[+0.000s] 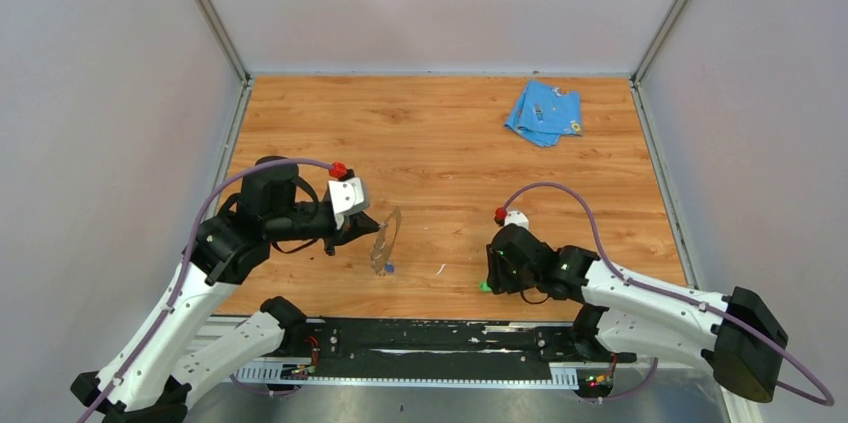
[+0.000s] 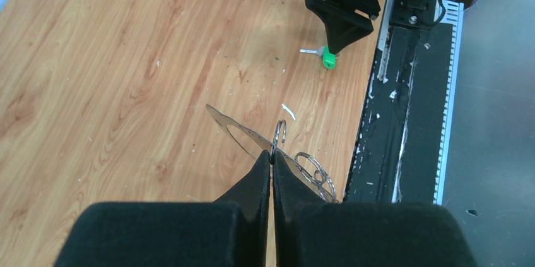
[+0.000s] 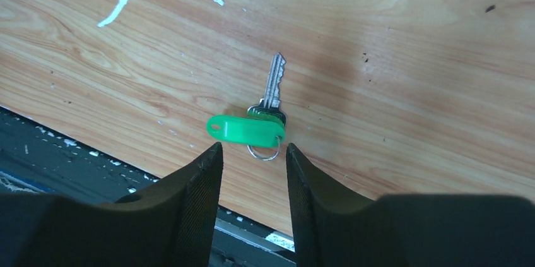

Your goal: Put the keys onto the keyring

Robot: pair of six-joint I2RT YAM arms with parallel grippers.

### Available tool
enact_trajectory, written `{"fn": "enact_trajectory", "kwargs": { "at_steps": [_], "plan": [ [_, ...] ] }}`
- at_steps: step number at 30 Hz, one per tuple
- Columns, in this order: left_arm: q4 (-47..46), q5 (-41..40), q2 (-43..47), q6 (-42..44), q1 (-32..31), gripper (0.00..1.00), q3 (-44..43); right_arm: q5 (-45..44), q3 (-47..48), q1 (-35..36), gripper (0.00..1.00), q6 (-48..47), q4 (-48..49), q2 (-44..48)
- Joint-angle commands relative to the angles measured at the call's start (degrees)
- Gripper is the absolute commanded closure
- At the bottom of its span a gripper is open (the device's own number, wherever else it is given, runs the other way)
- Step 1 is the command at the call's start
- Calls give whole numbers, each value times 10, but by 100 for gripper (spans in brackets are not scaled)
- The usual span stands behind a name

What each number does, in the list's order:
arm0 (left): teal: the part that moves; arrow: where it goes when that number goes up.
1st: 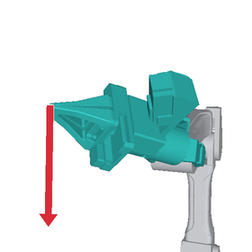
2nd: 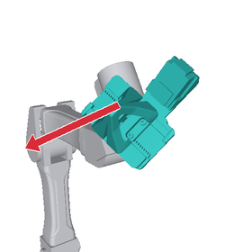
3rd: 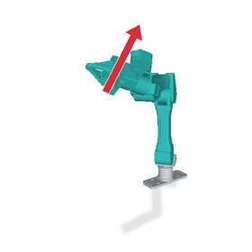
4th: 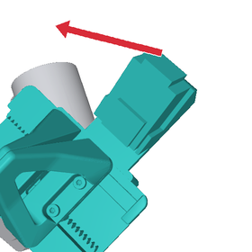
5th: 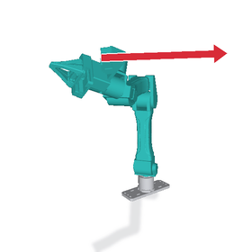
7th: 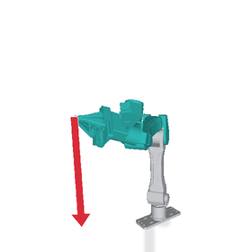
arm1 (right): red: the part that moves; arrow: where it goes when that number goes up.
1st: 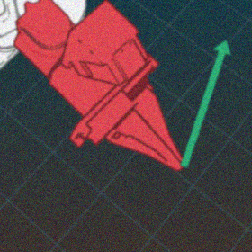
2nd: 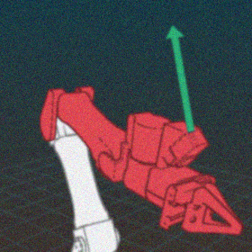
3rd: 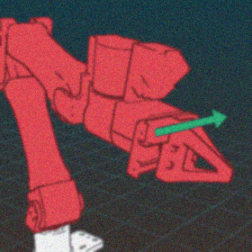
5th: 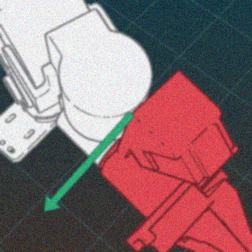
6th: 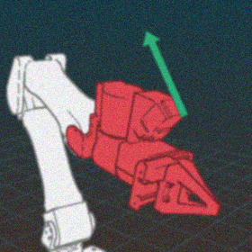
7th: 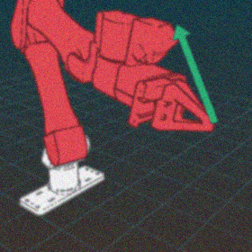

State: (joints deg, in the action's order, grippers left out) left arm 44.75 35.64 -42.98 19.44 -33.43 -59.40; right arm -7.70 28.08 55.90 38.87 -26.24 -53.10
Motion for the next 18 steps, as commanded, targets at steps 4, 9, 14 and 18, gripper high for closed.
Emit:
{"fn": "enact_trajectory", "kwargs": {
  "at_steps": [4, 9, 14, 18],
  "plan": [
    [-7, -1, 11, -4, 4, 100, -3, 57, -69, -24, 56, 22, 81, -25],
    [-8, 1, 16, -5, 4, 100, -9, 68, -67, -33, 62, 13, 98, -56],
    [-8, -5, 18, -3, 4, 100, -11, 87, -39, -33, 99, -16, 109, -74],
    [-8, -6, 20, -4, 4, 100, -11, 81, 11, -33, 100, -62, 82, -73]
  ]
}}
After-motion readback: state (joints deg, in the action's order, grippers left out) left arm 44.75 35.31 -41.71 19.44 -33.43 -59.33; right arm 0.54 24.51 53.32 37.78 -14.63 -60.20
